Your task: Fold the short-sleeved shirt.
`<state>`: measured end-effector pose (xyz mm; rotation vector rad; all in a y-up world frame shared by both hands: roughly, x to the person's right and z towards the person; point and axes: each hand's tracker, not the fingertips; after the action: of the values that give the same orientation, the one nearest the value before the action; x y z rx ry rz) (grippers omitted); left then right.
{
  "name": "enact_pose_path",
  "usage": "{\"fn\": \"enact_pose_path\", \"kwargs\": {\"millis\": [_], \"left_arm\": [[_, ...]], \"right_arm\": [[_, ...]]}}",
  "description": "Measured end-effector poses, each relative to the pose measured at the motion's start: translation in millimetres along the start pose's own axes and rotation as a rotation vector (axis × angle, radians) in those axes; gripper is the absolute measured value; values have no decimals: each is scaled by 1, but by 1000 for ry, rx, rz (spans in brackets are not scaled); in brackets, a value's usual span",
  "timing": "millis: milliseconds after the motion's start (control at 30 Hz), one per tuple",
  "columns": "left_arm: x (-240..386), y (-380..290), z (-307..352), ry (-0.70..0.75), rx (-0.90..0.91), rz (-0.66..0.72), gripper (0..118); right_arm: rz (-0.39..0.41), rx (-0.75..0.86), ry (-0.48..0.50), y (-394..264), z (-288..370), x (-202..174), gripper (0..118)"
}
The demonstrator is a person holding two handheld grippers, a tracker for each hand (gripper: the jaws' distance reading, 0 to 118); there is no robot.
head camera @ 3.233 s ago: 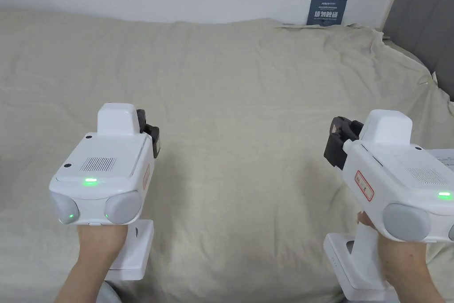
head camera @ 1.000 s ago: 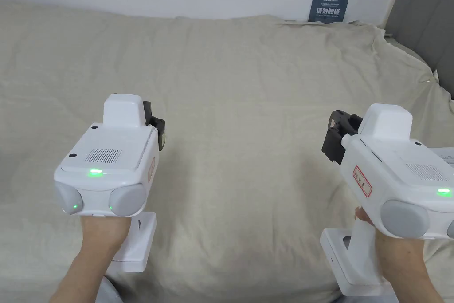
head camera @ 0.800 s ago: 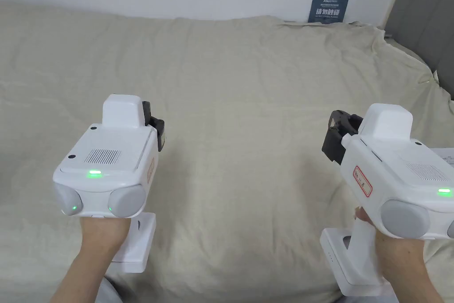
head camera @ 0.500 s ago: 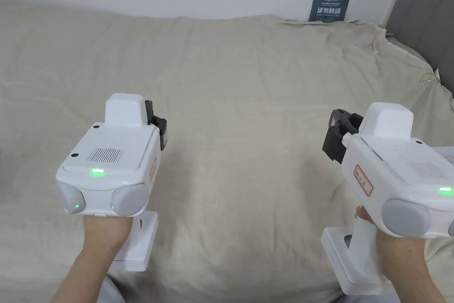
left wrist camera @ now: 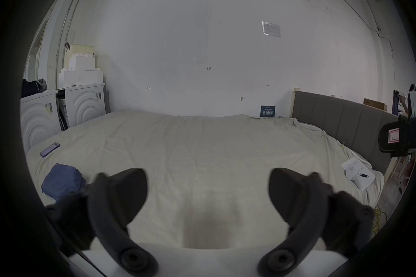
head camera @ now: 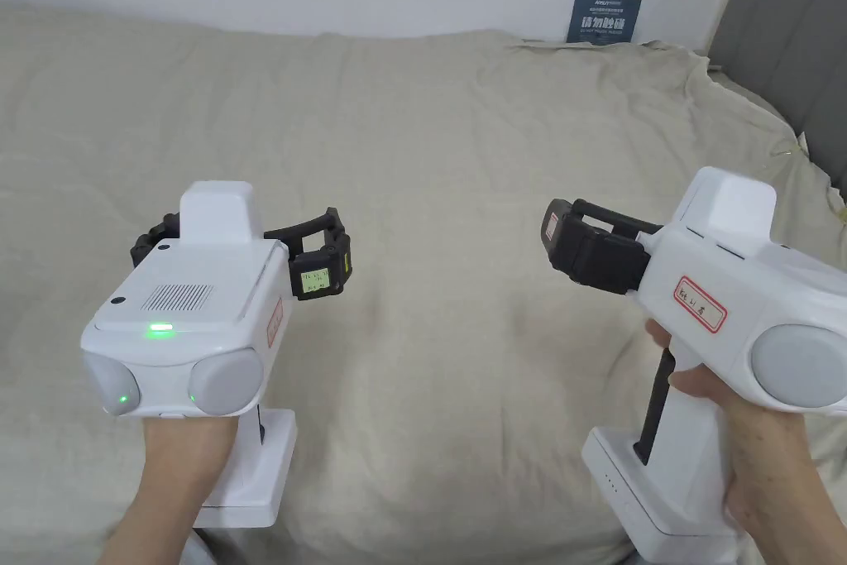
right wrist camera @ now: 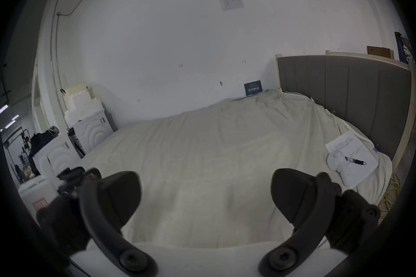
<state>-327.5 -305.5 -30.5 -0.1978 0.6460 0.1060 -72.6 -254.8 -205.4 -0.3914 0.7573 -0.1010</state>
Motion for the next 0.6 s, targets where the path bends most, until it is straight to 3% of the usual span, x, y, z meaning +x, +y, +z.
{"fn": "enact_pose_path", "kwargs": {"millis": [100,300,533,600], "left_arm": [[2,2,3,5,-11,-6,118],[2,1,12,28,-64,37,118],[-2,-23,11,78,-138,-15,118],[-4,-29,9,82,-148,-6,118]], "right_arm": [[42,-12,-51,15,4,-15,115],[-22,-215,-238,30,18,-30,114],[30,-305,-223,17,27,-40,114],[13,-340,-215,14,23,-40,114]]}}
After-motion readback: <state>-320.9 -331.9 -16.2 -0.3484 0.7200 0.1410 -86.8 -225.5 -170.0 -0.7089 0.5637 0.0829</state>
